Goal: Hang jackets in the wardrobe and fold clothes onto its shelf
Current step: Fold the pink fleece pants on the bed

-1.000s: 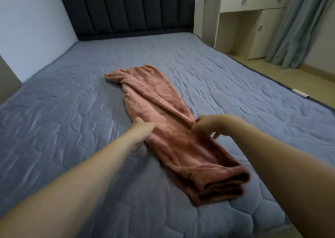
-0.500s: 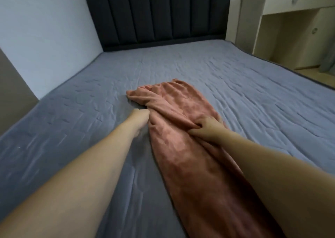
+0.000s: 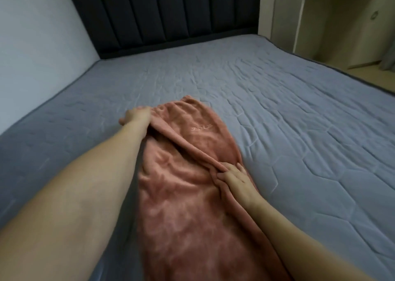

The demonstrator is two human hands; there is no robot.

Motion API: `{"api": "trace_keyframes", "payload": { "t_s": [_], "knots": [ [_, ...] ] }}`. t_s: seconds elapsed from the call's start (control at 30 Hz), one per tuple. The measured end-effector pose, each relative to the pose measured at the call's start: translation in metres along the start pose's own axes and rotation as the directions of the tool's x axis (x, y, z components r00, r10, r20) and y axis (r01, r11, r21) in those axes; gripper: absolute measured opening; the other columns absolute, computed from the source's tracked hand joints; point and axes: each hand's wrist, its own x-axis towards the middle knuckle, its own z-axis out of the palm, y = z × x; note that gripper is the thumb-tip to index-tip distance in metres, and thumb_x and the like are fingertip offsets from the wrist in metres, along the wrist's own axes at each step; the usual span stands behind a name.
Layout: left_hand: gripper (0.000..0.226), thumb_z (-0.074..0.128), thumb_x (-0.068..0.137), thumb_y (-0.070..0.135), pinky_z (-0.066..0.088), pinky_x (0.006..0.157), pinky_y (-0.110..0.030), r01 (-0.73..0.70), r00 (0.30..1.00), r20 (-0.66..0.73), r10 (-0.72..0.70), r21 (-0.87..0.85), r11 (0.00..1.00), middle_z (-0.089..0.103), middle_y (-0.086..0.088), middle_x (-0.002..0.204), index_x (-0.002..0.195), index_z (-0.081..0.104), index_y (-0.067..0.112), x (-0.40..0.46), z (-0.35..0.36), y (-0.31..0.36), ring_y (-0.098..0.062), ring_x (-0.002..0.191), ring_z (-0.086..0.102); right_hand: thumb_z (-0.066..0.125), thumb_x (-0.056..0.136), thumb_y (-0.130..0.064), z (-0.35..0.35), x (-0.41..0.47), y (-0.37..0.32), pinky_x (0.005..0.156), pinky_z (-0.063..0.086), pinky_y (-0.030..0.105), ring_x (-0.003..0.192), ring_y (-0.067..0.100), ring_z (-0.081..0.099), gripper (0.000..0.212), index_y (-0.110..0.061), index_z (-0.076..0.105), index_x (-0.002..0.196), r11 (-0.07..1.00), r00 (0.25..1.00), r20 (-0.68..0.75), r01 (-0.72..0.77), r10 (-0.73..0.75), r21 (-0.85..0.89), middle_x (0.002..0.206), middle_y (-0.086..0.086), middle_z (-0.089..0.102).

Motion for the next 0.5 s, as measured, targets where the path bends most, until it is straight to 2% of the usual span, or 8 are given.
{"api": "trace_keyframes", "payload": {
  "t_s": [0.07, 0.13, 0.2, 0.27, 0.3, 0.33, 0.4, 0.5],
  "knots": [
    [0.042, 0.05, 0.083, 0.041, 0.044, 0.101, -0.039, -0.196, 0.974, -0.07, 0.214, 0.202, 0.96, 0.066, -0.011, 0.118, 0.11, 0.07, 0.016, -0.006, 0.019, 0.03, -0.033, 0.112, 0.059, 0.044, 0.094, -0.014, -0.009, -0.005, -0.004, 0.1, 0.028, 0.022, 0.081, -0.009, 0.052, 0.031, -0.013, 0.07, 0.077, 0.918, 0.991, -0.048, -0.097, 0.125, 0.385, 0.08, -0.016, 0.061],
    [0.036, 0.049, 0.086, 0.038, 0.044, 0.095, -0.034, -0.375, 0.925, 0.016, 0.38, 0.203, 0.905, 0.069, -0.012, 0.111, 0.101, 0.071, 0.014, -0.024, 0.044, 0.056, -0.03, 0.106, 0.061, 0.048, 0.09, -0.003, -0.019, -0.007, -0.001, 0.074, 0.039, 0.026, 0.064, 0.006, 0.051, 0.035, -0.016, 0.067, 0.063, 0.728, 0.96, -0.108, -0.121, 0.26, 0.675, 0.064, -0.002, 0.057],
    [0.032, 0.045, 0.092, 0.037, 0.044, 0.1, -0.035, -0.474, 0.871, 0.236, 0.43, 0.176, 0.863, 0.065, -0.014, 0.116, 0.097, 0.067, 0.015, -0.04, 0.075, 0.064, -0.027, 0.103, 0.058, 0.045, 0.086, 0.006, -0.027, -0.008, 0.007, 0.071, 0.047, 0.029, 0.071, 0.019, 0.058, 0.031, -0.007, 0.072, 0.077, 0.565, 0.931, -0.123, -0.101, 0.344, 0.819, 0.075, 0.01, 0.065],
    [0.041, 0.033, 0.1, 0.042, 0.022, 0.117, -0.035, -0.547, 0.787, 0.505, 0.354, 0.307, 0.779, 0.042, -0.009, 0.145, 0.123, 0.058, 0.019, -0.054, 0.104, 0.05, -0.025, 0.127, 0.042, 0.039, 0.084, 0.008, -0.033, -0.007, 0.013, 0.083, 0.054, 0.034, 0.089, 0.028, 0.066, 0.036, 0.0, 0.072, 0.097, 0.32, 0.915, -0.07, -0.066, 0.396, 0.945, 0.097, 0.018, 0.072],
    [0.048, 0.026, 0.103, 0.042, 0.01, 0.118, -0.035, -0.591, 0.748, 0.594, 0.297, 0.392, 0.705, 0.026, -0.006, 0.157, 0.141, 0.045, 0.021, -0.061, 0.114, 0.039, -0.024, 0.141, 0.027, 0.039, 0.085, 0.007, -0.035, -0.006, 0.015, 0.088, 0.054, 0.038, 0.096, 0.031, 0.067, 0.036, 0.001, 0.07, 0.102, 0.188, 0.915, -0.038, -0.042, 0.402, 0.981, 0.103, 0.022, 0.07],
    [0.052, 0.019, 0.103, 0.045, 0.002, 0.118, -0.039, -0.656, 0.709, 0.655, 0.262, 0.476, 0.586, 0.013, 0.0, 0.162, 0.15, 0.03, 0.025, -0.063, 0.121, 0.026, -0.022, 0.148, 0.012, 0.04, 0.087, 0.005, -0.035, -0.005, 0.016, 0.087, 0.055, 0.04, 0.098, 0.031, 0.067, 0.034, 0.001, 0.07, 0.102, 0.12, 0.919, -0.031, -0.018, 0.394, 0.993, 0.104, 0.023, 0.07],
    [0.058, 0.012, 0.1, 0.056, -0.006, 0.116, -0.049, -0.658, 0.719, 0.663, 0.208, 0.554, 0.51, -0.002, 0.009, 0.163, 0.154, 0.014, 0.035, -0.06, 0.13, 0.007, -0.018, 0.15, -0.002, 0.05, 0.091, -0.002, -0.032, -0.006, 0.018, 0.075, 0.058, 0.035, 0.093, 0.027, 0.07, 0.023, -0.003, 0.071, 0.101, 0.139, 0.93, -0.058, 0.008, 0.363, 0.99, 0.103, 0.02, 0.071],
    [0.066, 0.019, 0.097, 0.06, 0.001, 0.118, -0.051, -0.636, 0.768, 0.542, 0.341, 0.58, 0.509, 0.006, 0.004, 0.163, 0.154, 0.016, 0.028, -0.065, 0.136, 0.002, -0.022, 0.149, 0.006, 0.069, 0.085, -0.01, -0.028, -0.006, 0.023, 0.074, 0.056, 0.029, 0.095, 0.02, 0.07, 0.026, -0.011, 0.066, 0.111, 0.246, 0.929, -0.104, 0.014, 0.355, 0.969, 0.105, 0.008, 0.073]
  ]
}}
